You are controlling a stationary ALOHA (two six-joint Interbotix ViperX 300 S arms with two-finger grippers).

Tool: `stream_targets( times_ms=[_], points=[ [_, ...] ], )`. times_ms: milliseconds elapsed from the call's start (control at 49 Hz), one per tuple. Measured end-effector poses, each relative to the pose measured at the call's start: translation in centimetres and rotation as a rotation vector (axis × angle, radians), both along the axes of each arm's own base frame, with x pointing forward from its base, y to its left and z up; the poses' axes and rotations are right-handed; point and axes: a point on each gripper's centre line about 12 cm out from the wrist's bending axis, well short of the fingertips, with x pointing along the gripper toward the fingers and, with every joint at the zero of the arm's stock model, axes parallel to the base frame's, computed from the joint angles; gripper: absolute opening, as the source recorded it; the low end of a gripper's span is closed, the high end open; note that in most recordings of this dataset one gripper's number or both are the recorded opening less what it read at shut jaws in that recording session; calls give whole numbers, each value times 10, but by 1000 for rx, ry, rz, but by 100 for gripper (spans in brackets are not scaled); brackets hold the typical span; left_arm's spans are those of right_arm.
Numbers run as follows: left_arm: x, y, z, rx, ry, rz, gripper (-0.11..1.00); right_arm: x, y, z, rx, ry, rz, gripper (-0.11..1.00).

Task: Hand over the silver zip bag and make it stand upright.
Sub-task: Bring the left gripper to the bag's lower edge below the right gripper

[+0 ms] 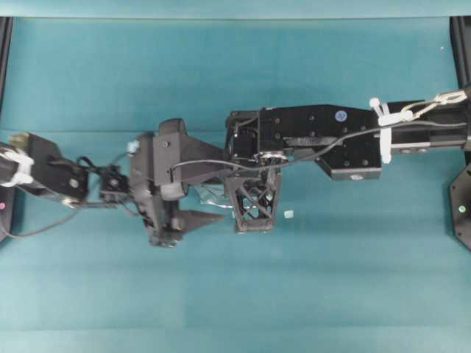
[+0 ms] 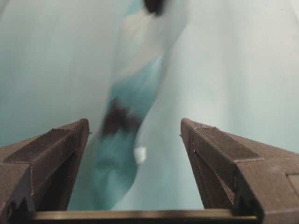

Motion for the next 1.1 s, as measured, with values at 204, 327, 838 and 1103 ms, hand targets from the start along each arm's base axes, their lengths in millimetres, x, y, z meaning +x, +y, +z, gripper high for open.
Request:
stream_targets(
  times_ms=[204,327,838,1103],
  points=[
    [20,-1,-4,-2,-14,-3,88,0,-1,0,0,-3,-2,1],
    [23,-1,-5,-2,-14,-3,88,0,-1,-1,-2,-2,-1,1],
    [15,-1,-12,-18,13,2,77,0,0,0,0,-5,0,1],
    [15,-1,-12,-11,16,1,69,0,2,-1,0,-3,5,1]
  ],
)
